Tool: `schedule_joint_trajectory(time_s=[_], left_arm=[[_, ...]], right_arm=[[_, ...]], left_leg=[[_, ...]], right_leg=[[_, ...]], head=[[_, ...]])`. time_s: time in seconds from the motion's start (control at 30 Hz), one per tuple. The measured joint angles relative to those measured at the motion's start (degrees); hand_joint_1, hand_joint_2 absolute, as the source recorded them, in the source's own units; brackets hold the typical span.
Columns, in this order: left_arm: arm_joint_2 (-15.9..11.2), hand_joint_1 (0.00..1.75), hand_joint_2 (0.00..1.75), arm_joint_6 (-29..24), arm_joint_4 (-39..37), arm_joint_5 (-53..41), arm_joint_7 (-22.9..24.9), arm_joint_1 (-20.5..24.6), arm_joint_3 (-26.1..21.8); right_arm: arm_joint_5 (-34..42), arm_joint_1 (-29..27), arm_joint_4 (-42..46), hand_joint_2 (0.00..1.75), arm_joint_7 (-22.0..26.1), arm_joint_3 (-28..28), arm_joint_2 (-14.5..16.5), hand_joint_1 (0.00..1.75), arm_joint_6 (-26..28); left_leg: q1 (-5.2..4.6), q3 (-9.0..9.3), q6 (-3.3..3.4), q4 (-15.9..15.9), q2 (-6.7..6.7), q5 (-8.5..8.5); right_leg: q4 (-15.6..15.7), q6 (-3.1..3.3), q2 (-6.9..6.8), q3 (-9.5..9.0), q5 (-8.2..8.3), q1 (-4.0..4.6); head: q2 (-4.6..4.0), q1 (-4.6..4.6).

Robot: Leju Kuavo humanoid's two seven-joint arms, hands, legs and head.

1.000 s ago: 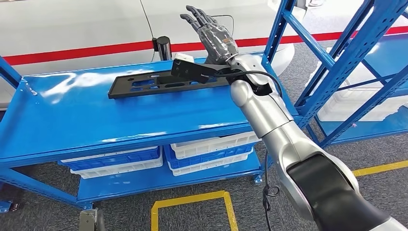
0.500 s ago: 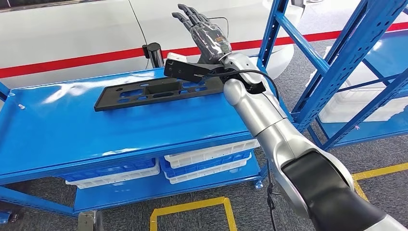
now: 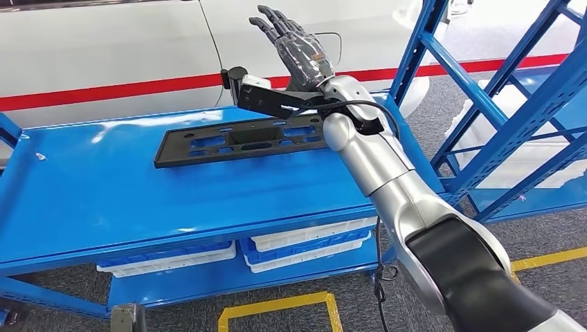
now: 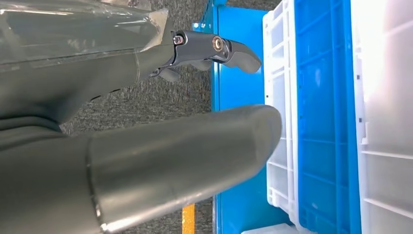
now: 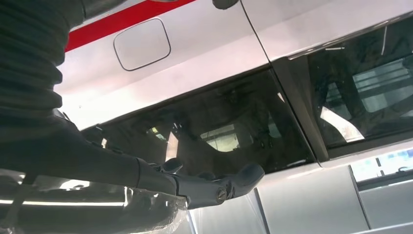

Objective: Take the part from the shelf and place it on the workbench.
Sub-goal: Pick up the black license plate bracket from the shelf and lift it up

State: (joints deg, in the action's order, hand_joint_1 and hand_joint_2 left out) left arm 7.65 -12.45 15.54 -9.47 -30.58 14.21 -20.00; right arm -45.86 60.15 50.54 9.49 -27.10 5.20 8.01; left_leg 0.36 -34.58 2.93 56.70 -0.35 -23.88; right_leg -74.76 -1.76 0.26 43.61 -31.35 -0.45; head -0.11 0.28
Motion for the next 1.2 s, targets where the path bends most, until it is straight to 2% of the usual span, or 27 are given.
schedule_joint_trajectory(time_s=[0.03, 0.07, 0.1, 0.17, 0.2, 0.23, 0.33, 0.6, 1.2], left_arm=[[0.07, 0.0, 0.0, 0.04, 0.0, -0.08, 0.01, -0.06, 0.01], [0.11, 0.0, 0.0, 0.08, 0.0, -0.13, 0.01, -0.11, 0.01], [0.16, 0.0, 0.0, 0.11, 0.0, -0.19, 0.02, -0.13, 0.01], [0.27, 0.0, 0.0, 0.22, 0.0, -0.41, 0.1, -0.09, 0.03], [0.31, 0.0, 0.0, 0.31, 0.0, -0.53, 0.2, -0.06, 0.04], [0.34, 0.0, 0.0, 0.39, 0.0, -0.62, 0.34, -0.05, 0.05], [0.39, 0.0, 0.0, 0.49, 0.0, -0.69, 0.61, -0.05, 0.08], [0.4, 0.0, 0.0, 0.51, 0.0, -1.03, 1.1, -0.01, 0.36], [0.25, 0.0, 0.0, -0.58, 0.0, -1.69, 1.07, 0.01, 0.86]], right_arm=[[0.05, -0.19, 0.01, 1.75, -0.05, 0.0, -0.22, 0.0, -0.01], [0.09, -0.31, 0.03, 1.75, -0.13, 0.01, -0.39, 0.0, -0.01], [0.1, -0.36, 0.11, 1.75, -0.2, 0.02, -0.57, 0.0, -0.01], [0.13, -0.34, 0.32, 1.75, -0.37, 0.03, -0.83, 0.0, -0.01], [0.13, -0.38, 0.46, 1.75, -0.45, 0.03, -0.92, 0.0, -0.01], [0.14, -0.44, 0.56, 1.75, -0.55, 0.03, -1.01, 0.0, -0.01], [0.13, -0.61, 0.85, 1.75, -0.72, 0.03, -1.26, 0.0, -0.01], [0.13, -0.99, 1.04, 1.75, -0.91, 0.03, -1.72, 0.0, -0.01], [0.2, -1.84, 1.44, 1.75, -0.74, -0.01, -1.8, 0.0, 0.02]], left_leg=[[-0.05, 0.39, -0.02, 0.0, -0.14, -0.3], [-0.08, 0.85, -0.1, 0.01, -0.26, -0.62], [-0.11, 1.31, -0.24, 0.01, -0.35, -0.94], [-0.45, 1.88, -0.7, 0.22, -0.43, -1.69], [-0.6, 2.01, -0.76, 0.35, -0.44, -2.03], [-0.7, 2.08, -0.77, 0.49, -0.44, -2.3], [-0.47, 2.27, -0.62, 0.32, -0.24, -2.52], [-0.26, 2.66, -1.33, -0.18, 0.16, -2.74], [-0.5, 2.69, -1.39, -0.18, 0.15, -2.72]], right_leg=[[0.98, -0.4, -0.01, 0.1, 1.11, -0.01], [4.08, -0.78, -0.02, -0.91, 2.93, -0.02], [8.54, -1.03, -0.09, -2.69, 5.14, 0.01], [16.0, -0.71, -0.2, -6.05, 8.58, 0.12], [17.85, -0.4, -0.24, -6.94, 9.44, 0.06], [18.4, -0.16, -0.2, -7.26, 9.75, 0.02], [18.35, 0.03, 0.06, -7.19, 9.73, 0.04], [18.35, 0.51, 0.45, -7.2, 9.42, 0.31], [18.33, 0.52, 0.44, -7.4, 9.41, 0.29]], head=[[0.0, 0.01], [0.0, 0.02], [0.0, 0.05], [0.0, 0.05], [0.0, -0.01], [0.0, -0.07], [0.0, -0.13], [0.0, -0.13], [0.0, -0.13]])
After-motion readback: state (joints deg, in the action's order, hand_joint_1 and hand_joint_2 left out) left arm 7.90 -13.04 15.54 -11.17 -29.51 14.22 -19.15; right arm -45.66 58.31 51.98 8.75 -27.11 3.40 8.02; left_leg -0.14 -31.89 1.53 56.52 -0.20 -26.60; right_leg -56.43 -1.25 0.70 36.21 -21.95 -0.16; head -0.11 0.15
